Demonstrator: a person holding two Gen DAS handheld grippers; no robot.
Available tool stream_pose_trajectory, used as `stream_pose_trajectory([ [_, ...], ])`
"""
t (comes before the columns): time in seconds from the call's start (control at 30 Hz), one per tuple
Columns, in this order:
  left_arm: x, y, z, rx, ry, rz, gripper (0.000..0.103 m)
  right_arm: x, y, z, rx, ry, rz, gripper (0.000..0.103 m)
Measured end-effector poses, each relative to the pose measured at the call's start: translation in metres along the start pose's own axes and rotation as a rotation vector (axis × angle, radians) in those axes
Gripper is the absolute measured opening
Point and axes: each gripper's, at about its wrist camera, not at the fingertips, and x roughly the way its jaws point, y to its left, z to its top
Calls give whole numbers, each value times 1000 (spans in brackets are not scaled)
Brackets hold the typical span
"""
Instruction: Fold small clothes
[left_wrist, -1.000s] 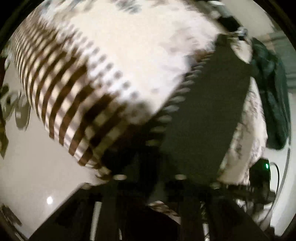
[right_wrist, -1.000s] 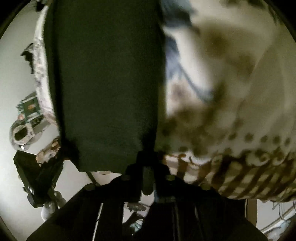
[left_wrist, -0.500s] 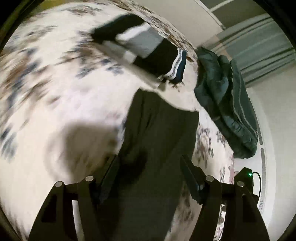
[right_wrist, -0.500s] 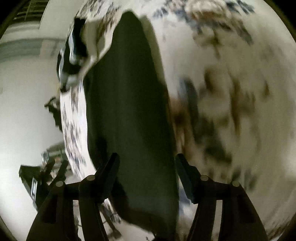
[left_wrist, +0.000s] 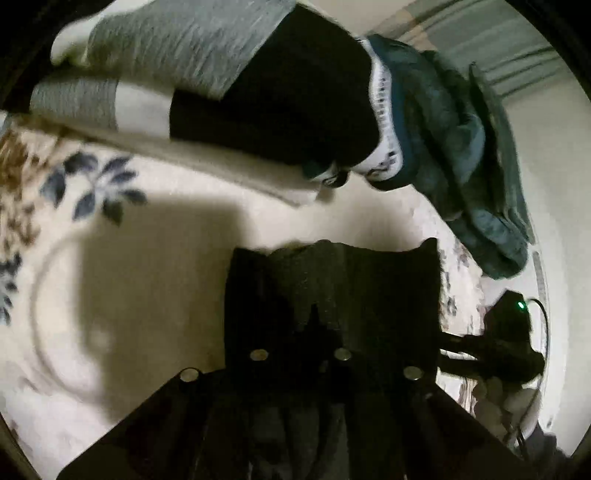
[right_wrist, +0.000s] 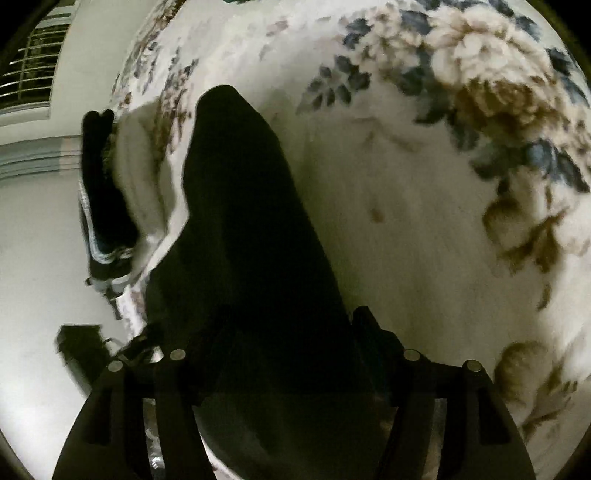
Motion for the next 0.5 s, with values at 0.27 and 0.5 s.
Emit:
stream_pose_trajectory([
  [0.27, 21, 29, 18, 23, 99, -11, 3, 8, 0, 8, -32, -42, -143, 20],
  [0.5, -16, 23, -7, -12, 128, -67, 60, -14, 7, -12, -49, 29, -77, 63],
])
